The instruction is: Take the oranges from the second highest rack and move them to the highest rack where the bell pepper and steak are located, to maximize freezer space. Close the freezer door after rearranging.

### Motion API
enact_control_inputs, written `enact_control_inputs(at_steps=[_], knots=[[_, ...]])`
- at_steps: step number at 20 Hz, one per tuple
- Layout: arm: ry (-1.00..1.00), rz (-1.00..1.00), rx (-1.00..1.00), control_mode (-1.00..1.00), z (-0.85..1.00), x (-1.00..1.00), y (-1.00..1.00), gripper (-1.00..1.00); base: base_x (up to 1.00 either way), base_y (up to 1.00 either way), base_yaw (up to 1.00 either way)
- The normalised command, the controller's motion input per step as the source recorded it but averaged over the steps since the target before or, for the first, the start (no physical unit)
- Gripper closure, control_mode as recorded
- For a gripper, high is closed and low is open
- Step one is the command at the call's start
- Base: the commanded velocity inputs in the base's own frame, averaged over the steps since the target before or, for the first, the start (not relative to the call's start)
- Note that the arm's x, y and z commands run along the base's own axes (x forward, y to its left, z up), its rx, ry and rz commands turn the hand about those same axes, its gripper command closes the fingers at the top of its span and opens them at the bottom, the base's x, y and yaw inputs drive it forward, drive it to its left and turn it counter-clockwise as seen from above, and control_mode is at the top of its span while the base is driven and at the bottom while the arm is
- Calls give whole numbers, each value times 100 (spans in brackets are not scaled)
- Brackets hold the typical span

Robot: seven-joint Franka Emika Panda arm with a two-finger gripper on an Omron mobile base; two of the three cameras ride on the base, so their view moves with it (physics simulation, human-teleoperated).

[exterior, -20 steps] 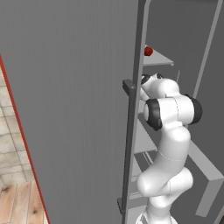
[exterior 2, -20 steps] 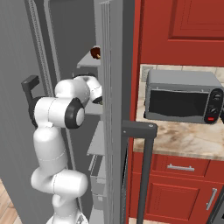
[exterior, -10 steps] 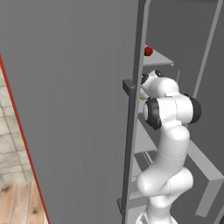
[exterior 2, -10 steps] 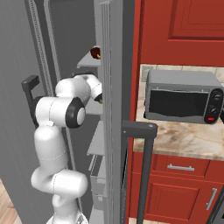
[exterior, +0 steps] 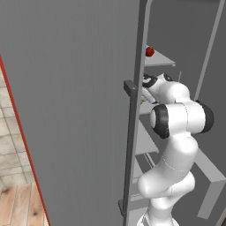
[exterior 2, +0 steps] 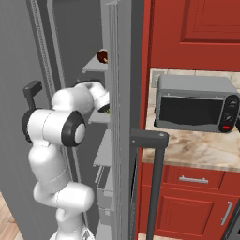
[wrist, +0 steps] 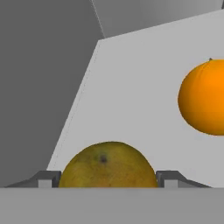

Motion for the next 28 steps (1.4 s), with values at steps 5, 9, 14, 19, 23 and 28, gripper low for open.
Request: enact_control_inputs(at_steps=[5,9,14,19,23,28], knots=[[-10,0,0,-100,11,-82,-2,100,0,0,0],[0,-2,0,-100,55,-64,0,100,0,0,0],[8,-6,-2,-100,98,-34,0,100,0,0,0],[10,-6,-5,-100,84,-61,0,100,0,0,0],[1,-13,-3,-100,61,-78,-4,100,0,0,0],[0,-11,0,-100,57,-67,0,100,0,0,0]])
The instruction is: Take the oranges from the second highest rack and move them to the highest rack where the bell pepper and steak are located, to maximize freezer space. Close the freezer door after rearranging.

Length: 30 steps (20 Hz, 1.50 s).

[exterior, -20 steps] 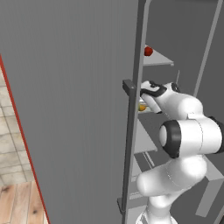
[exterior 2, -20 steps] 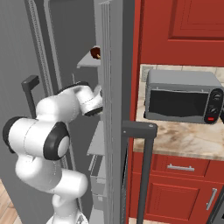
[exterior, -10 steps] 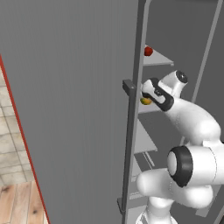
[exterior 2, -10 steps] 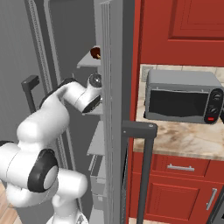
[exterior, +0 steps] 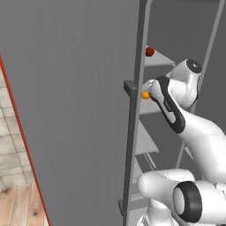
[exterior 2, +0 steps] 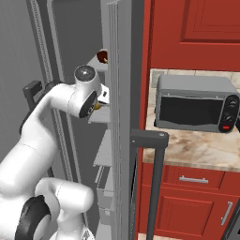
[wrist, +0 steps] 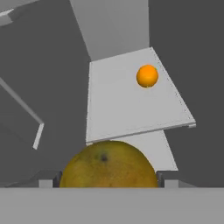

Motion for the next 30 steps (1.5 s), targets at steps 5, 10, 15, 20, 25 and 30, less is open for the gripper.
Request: enact_control_inputs(at_steps=[5,10,15,20,25,30], knots=[[-15,-5,0,-100,52,-48,0,100,0,0,0],[-7,0,0,-100,67,-11,0,100,0,0,0],[0,-1,0,-100,73,0,0,100,0,0,0],[6,-6,0,-100,72,0,-7,100,0,0,0],[0,-3,0,-100,16,21,-5,100,0,0,0],[0,0,1,-100,0,62,-10,100,0,0,0]])
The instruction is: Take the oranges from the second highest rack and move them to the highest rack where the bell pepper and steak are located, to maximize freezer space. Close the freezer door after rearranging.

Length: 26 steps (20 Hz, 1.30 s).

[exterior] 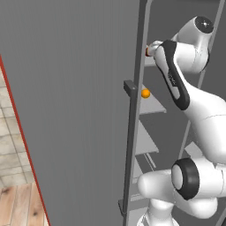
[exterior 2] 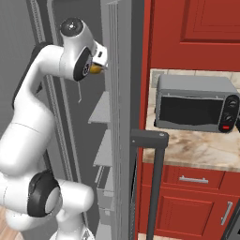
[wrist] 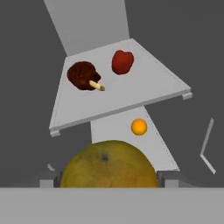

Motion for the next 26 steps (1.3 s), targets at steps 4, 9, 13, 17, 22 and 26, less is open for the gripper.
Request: enact_control_inputs(at_steps=[4,9,13,17,22,26], knots=[[0,0,5,-100,0,71,-13,100,0,0,0],[0,0,1,-100,0,66,-14,100,0,0,0],[4,0,0,-100,0,60,-8,100,0,0,0],[7,0,0,-100,0,59,-5,100,0,0,0],[4,0,0,-100,0,50,-1,100,0,0,0],[0,0,0,-100,0,44,-1,100,0,0,0]])
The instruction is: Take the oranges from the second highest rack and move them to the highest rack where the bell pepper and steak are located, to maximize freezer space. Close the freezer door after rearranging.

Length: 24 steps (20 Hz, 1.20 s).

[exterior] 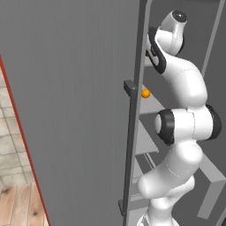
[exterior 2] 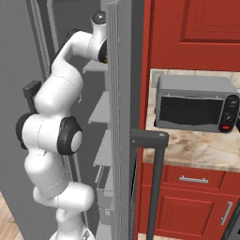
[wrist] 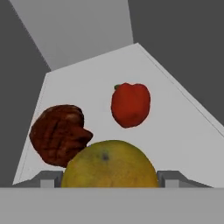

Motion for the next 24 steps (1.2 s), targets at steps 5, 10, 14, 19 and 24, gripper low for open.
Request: enact_control_inputs(at_steps=[5,10,14,19,24], knots=[[0,0,0,-100,0,45,0,100,0,0,0],[0,0,0,-100,-4,34,0,-100,0,0,0],[-1,3,0,-100,0,10,0,-100,0,0,0],[-6,4,0,-100,1,0,0,-100,0,0,0],[-9,4,0,-100,7,-2,0,-100,0,0,0]])
